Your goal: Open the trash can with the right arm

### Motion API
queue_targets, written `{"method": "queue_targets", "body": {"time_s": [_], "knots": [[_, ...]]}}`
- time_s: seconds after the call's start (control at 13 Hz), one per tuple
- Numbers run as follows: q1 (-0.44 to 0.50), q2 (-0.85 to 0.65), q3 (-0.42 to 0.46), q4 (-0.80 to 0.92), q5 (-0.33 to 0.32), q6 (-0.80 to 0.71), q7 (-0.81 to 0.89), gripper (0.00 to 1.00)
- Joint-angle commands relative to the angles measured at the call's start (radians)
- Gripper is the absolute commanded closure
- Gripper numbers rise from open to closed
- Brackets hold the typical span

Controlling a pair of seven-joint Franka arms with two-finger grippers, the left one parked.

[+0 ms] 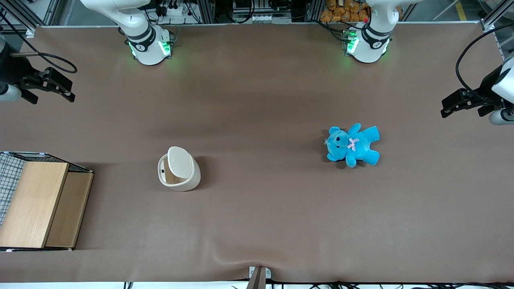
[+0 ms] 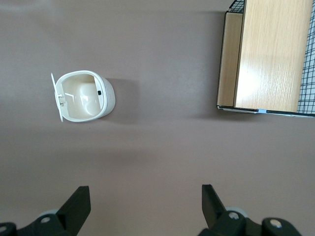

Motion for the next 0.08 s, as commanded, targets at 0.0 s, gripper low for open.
{"method": "queue_targets", "body": {"time_s": [0.0], "knots": [[0.022, -0.036, -0.011, -0.040, -0.017, 0.017, -0.001, 0.00]]}}
